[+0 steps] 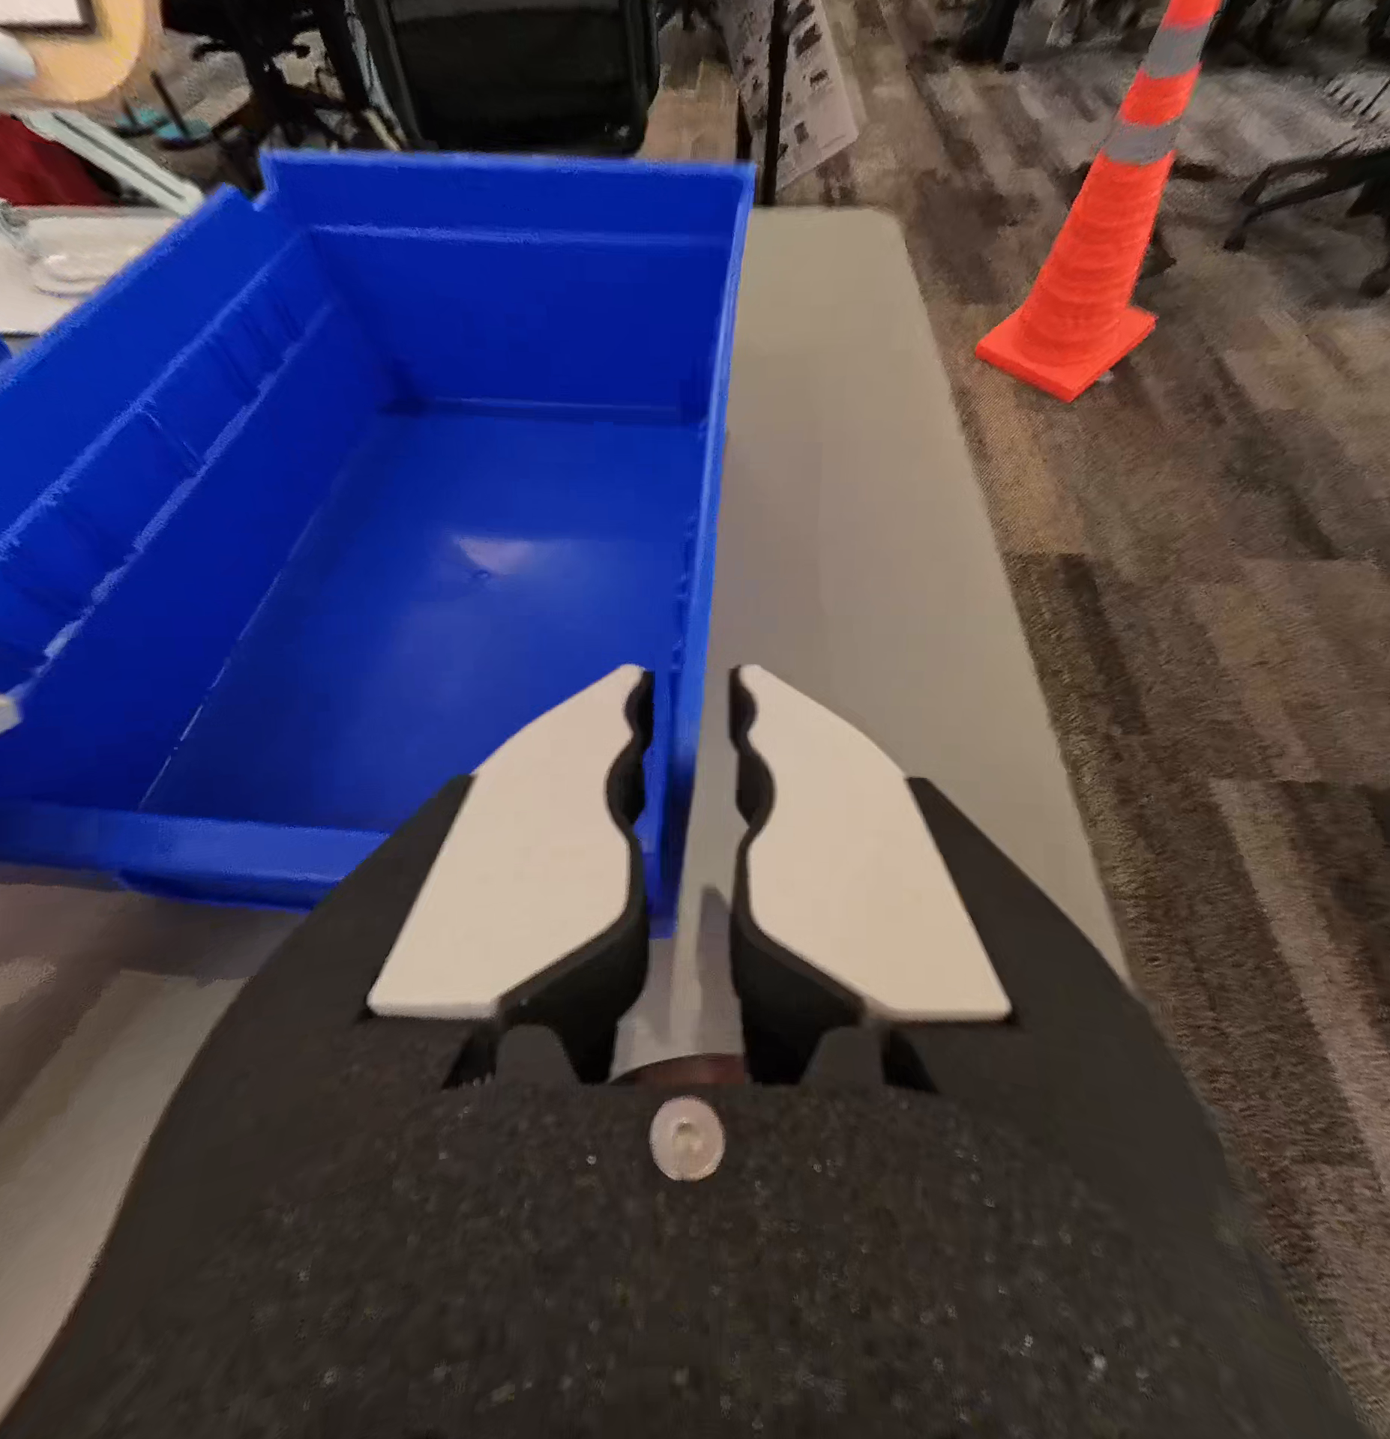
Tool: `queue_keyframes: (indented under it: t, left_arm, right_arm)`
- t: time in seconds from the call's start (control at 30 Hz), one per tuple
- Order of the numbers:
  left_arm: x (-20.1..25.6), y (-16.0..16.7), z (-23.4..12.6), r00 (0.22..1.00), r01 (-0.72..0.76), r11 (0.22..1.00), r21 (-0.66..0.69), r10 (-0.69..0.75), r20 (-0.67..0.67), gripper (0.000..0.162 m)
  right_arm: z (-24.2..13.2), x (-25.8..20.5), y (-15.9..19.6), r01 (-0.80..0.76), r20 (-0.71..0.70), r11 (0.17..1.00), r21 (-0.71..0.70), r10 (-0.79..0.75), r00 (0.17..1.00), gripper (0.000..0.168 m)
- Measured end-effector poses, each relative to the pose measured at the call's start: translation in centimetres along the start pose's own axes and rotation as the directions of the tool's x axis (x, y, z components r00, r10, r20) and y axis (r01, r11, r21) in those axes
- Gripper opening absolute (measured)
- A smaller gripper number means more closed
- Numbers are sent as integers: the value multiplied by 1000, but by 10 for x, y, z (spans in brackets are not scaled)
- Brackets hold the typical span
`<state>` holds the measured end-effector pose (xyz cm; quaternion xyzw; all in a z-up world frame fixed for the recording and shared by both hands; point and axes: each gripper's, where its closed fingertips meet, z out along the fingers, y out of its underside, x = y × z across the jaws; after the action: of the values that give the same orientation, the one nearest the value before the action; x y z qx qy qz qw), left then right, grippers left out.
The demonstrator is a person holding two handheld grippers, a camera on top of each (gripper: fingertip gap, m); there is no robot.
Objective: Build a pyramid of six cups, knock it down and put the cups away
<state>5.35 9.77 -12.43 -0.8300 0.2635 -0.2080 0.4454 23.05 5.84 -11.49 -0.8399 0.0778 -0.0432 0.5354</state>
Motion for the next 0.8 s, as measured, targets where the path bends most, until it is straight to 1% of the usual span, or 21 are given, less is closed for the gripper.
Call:
queue_keyframes:
  t: [0.03, 0.1, 0.13, 0.17, 0.23, 0.27, 0.33, 0.4, 0.47, 0.5, 0.53, 0.6, 0.63, 0.67, 0.7, 0.73, 0.8]
  left_arm:
    - [4, -2, -11, 999, 3, 1000, -3, -3, -45, 40]
    - [-1, -9, -45, 994, -21, 1000, 20, 23, -107, 49]
    - [-9, -13, -66, 991, -22, 999, 41, 28, -134, 50]
    - [-23, -17, -87, 989, -29, 998, 55, 37, -145, 51]
    - [-70, -18, -123, 994, -45, 996, 73, 52, -101, 54]
    - [-102, -16, -138, 997, -41, 996, 74, 46, -59, 55]
    - [-175, -9, -162, 999, -14, 997, 76, 10, 50, 55]
    - [-245, 3, -179, 984, 25, 997, 71, -38, 174, 55]
    - [-291, 19, -186, 967, 74, 995, 70, -88, 241, 55]
    - [-303, 28, -183, 964, 98, 993, 61, -110, 241, 55]
    - [-307, 36, -178, 967, 115, 992, 43, -122, 222, 55]
    - [-309, 50, -162, 973, 124, 992, -15, -119, 199, 55]
    - [-310, 53, -155, 974, 131, 991, -24, -124, 190, 54]
    - [-309, 55, -149, 976, 140, 990, -23, -134, 173, 48]
    - [-308, 55, -144, 977, 147, 989, -12, -144, 157, 31]
    - [-310, 54, -142, 975, 150, 989, 6, -149, 167, 22]
    - [-319, 52, -144, 964, 139, 990, 17, -140, 227, 12]
  right_arm:
    - [-9, 1, -8, 21, -29, 1000, 21, -20, 999, 25]
    - [-34, 2, -31, 65, -135, 996, 68, -56, 989, 29]
    - [-45, -7, -44, 106, -164, 990, 98, -89, 982, 34]
    - [-54, -26, -57, 149, -157, 980, 135, -127, 979, 39]
    - [-63, -82, -72, 202, -82, 961, 188, -189, 978, 44]
    - [-63, -118, -72, 200, -11, 959, 200, -202, 979, 45]
    - [-57, -196, -63, 161, 168, 966, 200, -196, 966, 50]
    - [-48, -265, -46, 105, 307, 978, 179, -157, 939, 51]
    - [-37, -320, -28, 93, 381, 987, 131, -137, 914, 54]
    - [-29, -336, -21, 106, 365, 988, 116, -142, 920, 55]
    - [-21, -345, -16, 125, 323, 987, 102, -152, 934, 53]
    - [-1, -348, -7, 138, 199, 989, 52, -145, 969, 50]
    - [7, -344, -2, 120, 134, 993, 13, -121, 984, 44]
    - [14, -341, 2, 95, 93, 995, -14, -94, 991, 38]
    - [18, -341, 2, 61, 84, 998, -17, -59, 995, 28]
    - [20, -342, 1, 30, 92, 999, -14, -29, 995, 7]
    - [20, -347, 1, 4, 89, 1000, -23, -2, 996, 5]
